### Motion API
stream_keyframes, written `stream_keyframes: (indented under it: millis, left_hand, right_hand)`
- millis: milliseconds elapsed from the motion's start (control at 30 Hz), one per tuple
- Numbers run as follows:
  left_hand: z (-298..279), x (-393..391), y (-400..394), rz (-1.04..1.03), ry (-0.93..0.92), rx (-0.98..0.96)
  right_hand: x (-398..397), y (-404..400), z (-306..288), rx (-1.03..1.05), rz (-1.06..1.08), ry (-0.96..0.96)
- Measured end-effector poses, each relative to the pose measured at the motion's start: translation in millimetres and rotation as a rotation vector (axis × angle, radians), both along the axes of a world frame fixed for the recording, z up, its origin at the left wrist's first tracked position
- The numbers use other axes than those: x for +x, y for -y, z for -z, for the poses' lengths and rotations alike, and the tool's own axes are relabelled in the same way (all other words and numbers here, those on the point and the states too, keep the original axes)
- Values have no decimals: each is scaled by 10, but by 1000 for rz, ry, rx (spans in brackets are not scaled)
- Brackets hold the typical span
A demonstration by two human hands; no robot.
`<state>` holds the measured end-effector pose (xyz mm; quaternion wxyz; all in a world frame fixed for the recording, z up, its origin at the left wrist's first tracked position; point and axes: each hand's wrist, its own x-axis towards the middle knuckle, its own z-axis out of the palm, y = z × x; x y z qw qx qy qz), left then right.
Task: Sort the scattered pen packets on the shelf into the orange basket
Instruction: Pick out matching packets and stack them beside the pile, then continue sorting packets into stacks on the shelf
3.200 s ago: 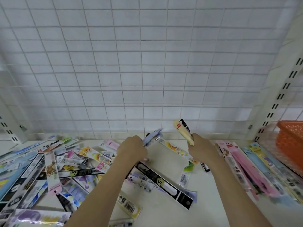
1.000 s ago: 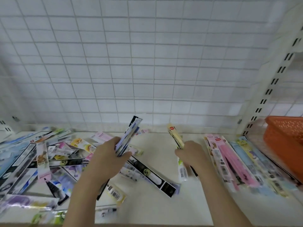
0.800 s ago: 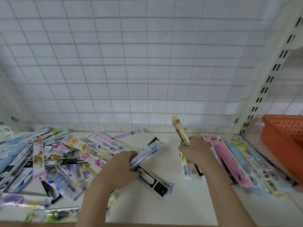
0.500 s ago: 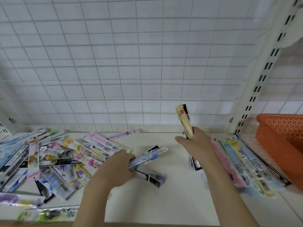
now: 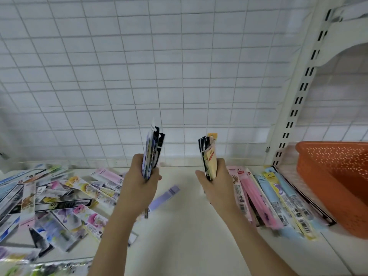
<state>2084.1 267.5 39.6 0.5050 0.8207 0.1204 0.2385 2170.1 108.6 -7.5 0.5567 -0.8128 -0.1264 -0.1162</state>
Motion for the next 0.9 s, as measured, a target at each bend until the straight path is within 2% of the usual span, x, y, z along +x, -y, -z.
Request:
stream_keyframes:
  millis: [67,200,267,367,433,500,600,733,900]
  left_hand:
    - [59,23,121,-30,32,-77]
    - [248,55,387,-107,48,-64]
    - [313,68,480,-162,68,-52]
    - [368,121,507,-197,-6,-54]
    - [419,154,491,-188,-94,-30]
    - [489,171,484,-179,-172,57]
    - [479,242,519,-186,-204,100]
    - [268,418,711,-164,-180,-66]
    - [94,612,1161,16,-275,-131]
  right_hand:
    - [23,19,29,29,4,-80]
    - [33,90,114,-55,-43,-224]
    - [7,129,128,-43,-23,-210]
    - [17,224,-1,-21,59,-99]
    - [48,346,-122,-150,120,12]
    - [62,512,-250,-235,159,31]
    - [85,824,-411,-299,152,-134]
    - [111,1242,-574,-574,59,-401]
    - [104,1578,-558,-583,-8,-529]
